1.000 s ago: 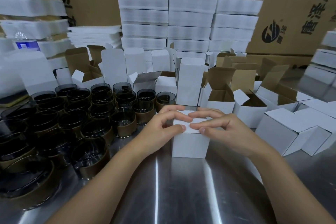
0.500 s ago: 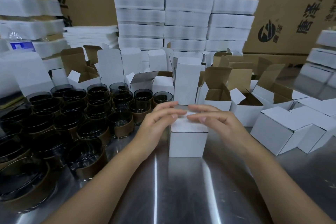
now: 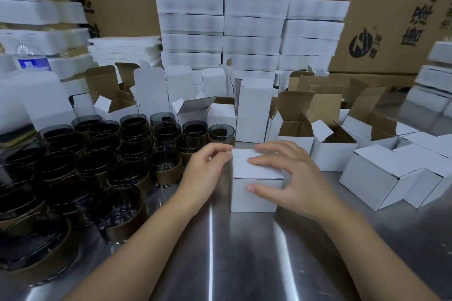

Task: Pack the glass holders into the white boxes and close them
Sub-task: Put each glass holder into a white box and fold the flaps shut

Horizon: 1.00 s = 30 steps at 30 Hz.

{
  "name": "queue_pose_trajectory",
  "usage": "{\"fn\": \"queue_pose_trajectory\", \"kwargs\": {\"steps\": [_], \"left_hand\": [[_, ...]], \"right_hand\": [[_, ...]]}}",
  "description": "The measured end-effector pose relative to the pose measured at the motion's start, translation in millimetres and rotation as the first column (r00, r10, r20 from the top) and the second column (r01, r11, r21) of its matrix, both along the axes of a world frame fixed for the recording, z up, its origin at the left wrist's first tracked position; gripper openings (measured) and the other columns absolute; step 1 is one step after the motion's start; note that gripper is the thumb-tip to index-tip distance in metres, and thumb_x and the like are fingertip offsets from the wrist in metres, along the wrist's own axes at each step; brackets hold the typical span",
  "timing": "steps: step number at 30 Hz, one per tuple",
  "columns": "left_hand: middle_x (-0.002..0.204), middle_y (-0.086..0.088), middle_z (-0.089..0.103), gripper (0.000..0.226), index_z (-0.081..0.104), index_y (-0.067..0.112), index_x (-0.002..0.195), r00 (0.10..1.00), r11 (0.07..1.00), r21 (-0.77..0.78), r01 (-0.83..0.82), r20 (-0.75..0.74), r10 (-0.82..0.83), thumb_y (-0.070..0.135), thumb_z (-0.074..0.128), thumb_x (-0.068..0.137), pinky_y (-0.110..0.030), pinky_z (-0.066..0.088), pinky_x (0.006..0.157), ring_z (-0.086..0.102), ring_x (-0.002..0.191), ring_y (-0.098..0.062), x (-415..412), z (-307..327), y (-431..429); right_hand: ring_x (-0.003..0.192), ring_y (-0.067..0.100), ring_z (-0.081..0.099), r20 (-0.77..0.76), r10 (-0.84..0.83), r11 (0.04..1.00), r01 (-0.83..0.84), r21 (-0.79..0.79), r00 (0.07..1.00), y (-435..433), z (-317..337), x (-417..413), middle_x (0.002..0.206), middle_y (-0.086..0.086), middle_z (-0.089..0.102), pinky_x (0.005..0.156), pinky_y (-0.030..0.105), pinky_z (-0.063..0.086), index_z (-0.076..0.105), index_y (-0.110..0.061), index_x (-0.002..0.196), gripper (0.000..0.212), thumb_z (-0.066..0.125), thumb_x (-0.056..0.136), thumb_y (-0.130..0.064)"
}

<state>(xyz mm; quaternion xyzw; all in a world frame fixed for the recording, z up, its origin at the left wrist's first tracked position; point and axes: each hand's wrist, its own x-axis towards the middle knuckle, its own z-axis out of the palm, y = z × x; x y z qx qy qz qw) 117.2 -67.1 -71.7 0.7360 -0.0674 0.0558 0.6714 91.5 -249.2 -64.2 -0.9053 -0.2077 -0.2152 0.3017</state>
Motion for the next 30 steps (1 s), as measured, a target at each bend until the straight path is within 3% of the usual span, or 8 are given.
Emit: {"fn": "queue_pose_trajectory", "kwargs": {"steps": [3,8,15,18,24,30], "left_hand": [[0.099,-0.008,0.069,0.018,0.068,0.016,0.104,0.995,0.996,-0.001,0.084,-0.048,-0.084,0.015,0.053,0.094,-0.027,0.047,0.050,0.063,0.067,-0.012,-2,0,-2],[0.107,-0.017,0.066,0.023,0.063,0.022,0.112,0.977,0.980,0.005,0.198,-0.088,-0.196,0.015,0.050,0.095,-0.034,0.050,0.063,0.065,0.085,-0.023,-2,-2,-5],[0.094,0.003,0.064,0.024,0.065,0.036,0.105,0.966,0.966,0.065,0.251,-0.083,-0.245,0.020,0.049,0.096,-0.029,0.050,0.066,0.063,0.087,-0.014,0,-8,-7],[0.089,0.008,0.062,0.023,0.064,0.034,0.103,0.965,0.960,0.108,0.259,-0.078,-0.252,0.020,0.046,0.098,-0.026,0.047,0.064,0.060,0.081,-0.011,0,-10,-9],[0.087,0.008,0.064,0.021,0.063,0.031,0.102,0.963,0.952,0.152,0.266,-0.078,-0.256,0.022,0.045,0.098,-0.025,0.045,0.063,0.058,0.076,-0.010,2,-12,-10],[0.086,0.009,0.065,0.020,0.063,0.033,0.100,0.964,0.949,0.167,0.266,-0.073,-0.257,0.023,0.047,0.098,-0.020,0.046,0.059,0.059,0.071,-0.005,3,-15,-10]], "right_hand": [[0.110,0.013,0.053,0.185,-0.081,0.991,0.099,-0.093,0.979,4,0,-2,0.111,-0.012,0.064,0.095,0.031,0.032,0.070,-0.025,0.095,0.052,0.065,0.064,-0.065],[0.098,0.015,0.056,0.243,-0.210,0.941,0.263,-0.212,0.947,10,3,-6,0.093,-0.009,0.067,0.102,0.034,0.025,0.067,-0.018,0.087,0.069,0.052,0.060,-0.079],[0.079,0.021,0.061,0.261,-0.343,0.886,0.403,-0.230,0.902,16,2,-25,0.082,-0.002,0.067,0.081,0.027,0.033,0.064,-0.015,0.086,0.042,0.065,0.065,-0.051],[0.086,0.022,0.062,0.202,-0.421,0.853,0.462,-0.243,0.884,2,3,-32,0.092,-0.001,0.070,0.079,0.031,0.042,0.065,-0.017,0.093,0.038,0.073,0.067,-0.044],[0.096,0.030,0.061,0.077,-0.599,0.768,0.599,-0.226,0.797,-31,8,-33,0.106,0.005,0.070,0.083,0.036,0.043,0.065,-0.013,0.102,0.043,0.069,0.067,-0.036],[0.106,0.027,0.058,0.011,-0.689,0.696,0.666,-0.269,0.725,-44,15,-35,0.120,0.003,0.065,0.088,0.037,0.044,0.061,-0.016,0.115,0.046,0.065,0.074,-0.037]]}}
